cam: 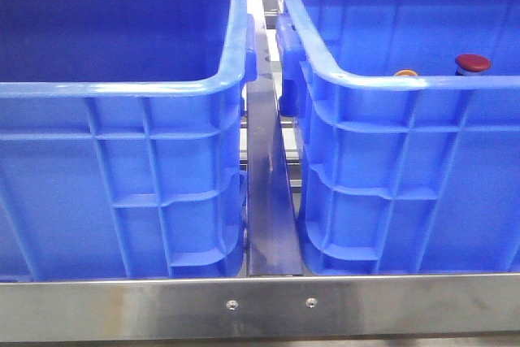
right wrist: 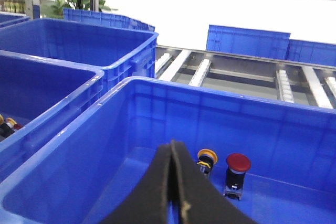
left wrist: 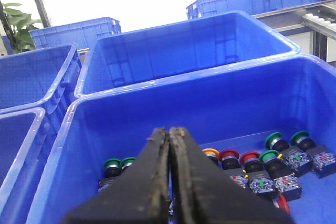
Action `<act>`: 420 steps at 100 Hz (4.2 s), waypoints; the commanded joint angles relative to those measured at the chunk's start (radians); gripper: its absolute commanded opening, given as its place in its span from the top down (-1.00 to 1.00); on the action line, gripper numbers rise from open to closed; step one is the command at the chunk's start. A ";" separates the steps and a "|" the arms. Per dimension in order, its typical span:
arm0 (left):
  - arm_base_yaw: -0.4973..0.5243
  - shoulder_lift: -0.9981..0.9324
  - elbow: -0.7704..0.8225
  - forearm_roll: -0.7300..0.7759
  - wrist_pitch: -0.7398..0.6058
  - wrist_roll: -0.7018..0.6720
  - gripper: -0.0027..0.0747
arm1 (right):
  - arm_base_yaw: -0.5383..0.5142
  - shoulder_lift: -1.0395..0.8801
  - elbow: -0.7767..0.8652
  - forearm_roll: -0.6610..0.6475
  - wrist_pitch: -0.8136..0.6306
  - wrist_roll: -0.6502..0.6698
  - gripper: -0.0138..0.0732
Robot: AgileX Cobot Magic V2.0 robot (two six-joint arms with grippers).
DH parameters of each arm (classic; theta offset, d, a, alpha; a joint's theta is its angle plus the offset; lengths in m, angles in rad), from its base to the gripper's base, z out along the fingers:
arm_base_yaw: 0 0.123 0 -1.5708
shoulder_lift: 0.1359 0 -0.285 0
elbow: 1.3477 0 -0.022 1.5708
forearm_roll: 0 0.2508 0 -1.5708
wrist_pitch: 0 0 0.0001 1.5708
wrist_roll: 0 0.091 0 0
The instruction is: Pick red and yellow buttons and place in box
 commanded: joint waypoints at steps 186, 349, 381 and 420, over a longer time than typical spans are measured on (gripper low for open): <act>0.000 -0.019 0.113 0.287 -0.241 -0.395 0.98 | 0.001 -0.183 0.054 0.029 -0.006 -0.006 0.82; -0.085 -0.277 0.526 0.461 -0.417 -0.600 0.98 | 0.001 -0.179 0.055 0.029 0.000 -0.006 0.82; -0.085 -0.277 0.526 0.461 -0.417 -0.600 0.98 | 0.001 -0.179 0.055 0.029 0.000 -0.006 0.82; -0.085 -0.277 0.526 0.461 -0.417 -0.600 0.98 | 0.000 -0.179 0.055 0.049 -0.127 -0.006 0.82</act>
